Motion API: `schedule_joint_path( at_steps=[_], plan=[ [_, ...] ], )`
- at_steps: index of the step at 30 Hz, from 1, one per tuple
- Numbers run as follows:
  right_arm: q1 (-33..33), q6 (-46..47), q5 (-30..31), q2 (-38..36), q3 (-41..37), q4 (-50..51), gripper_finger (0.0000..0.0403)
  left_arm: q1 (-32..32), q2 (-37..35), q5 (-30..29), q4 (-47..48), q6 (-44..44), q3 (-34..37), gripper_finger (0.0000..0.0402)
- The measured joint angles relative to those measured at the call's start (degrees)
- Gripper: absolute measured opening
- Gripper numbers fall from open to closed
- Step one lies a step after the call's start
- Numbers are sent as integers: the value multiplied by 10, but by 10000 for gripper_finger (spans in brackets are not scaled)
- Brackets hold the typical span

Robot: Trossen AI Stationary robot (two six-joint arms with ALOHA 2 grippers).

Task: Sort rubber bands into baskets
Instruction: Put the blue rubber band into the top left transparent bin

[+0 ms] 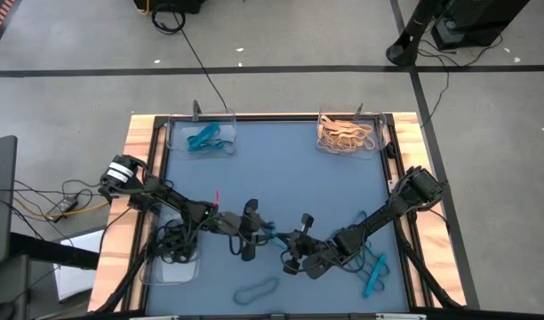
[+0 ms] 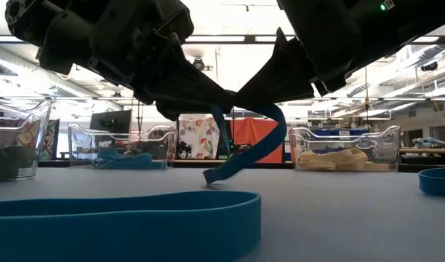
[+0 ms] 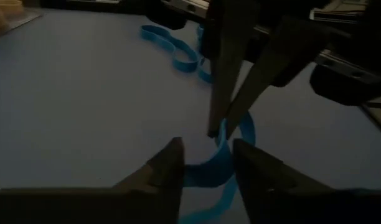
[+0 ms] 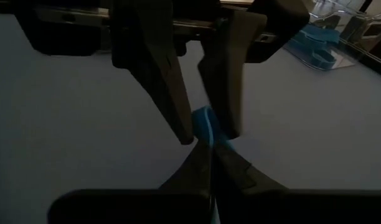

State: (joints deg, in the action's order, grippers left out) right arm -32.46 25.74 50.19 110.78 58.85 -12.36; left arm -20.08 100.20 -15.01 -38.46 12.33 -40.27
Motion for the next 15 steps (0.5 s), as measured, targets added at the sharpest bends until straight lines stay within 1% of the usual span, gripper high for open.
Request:
schedule_joint_path(
  at_steps=[4, 7, 8, 11, 13, 15],
  plan=[
    [0, 0, 0, 0, 0, 0, 11, 0, 0, 23, -11, -1, 0, 72],
    [0, 0, -1, 0, 0, 0, 11, 0, 0, 25, -12, -1, 0, 18],
    [0, 0, -5, 0, 0, 1, 11, 2, 0, 25, -10, -1, 0, 12],
    [0, 19, -20, 0, 0, 12, 21, 6, -1, 24, -5, -1, 0, 12],
    [1, 43, -27, -1, 0, 34, 40, 14, -10, 20, 11, -1, 0, 10],
    [-1, 62, -41, -1, 0, 62, 67, 24, -28, 11, 35, 0, 0, 7]
  ],
)
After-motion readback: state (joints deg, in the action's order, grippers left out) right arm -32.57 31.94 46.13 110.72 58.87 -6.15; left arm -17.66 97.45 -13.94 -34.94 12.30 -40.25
